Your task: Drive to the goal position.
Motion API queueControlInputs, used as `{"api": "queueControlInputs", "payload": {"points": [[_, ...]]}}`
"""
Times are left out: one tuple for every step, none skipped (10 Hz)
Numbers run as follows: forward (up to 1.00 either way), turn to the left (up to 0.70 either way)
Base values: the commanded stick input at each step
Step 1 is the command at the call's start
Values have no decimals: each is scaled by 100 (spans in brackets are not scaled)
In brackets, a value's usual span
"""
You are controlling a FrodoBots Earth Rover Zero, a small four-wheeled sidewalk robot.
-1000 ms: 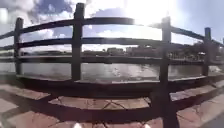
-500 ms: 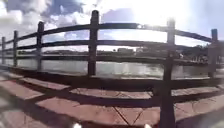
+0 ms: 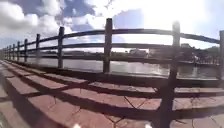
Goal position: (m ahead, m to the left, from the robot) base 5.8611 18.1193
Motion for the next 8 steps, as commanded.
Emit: {"api": "queueControlInputs", "payload": {"points": [[70, 35], [70, 35], [70, 35], [70, 35], [70, 35], [70, 35], [70, 35], [70, 35]]}}
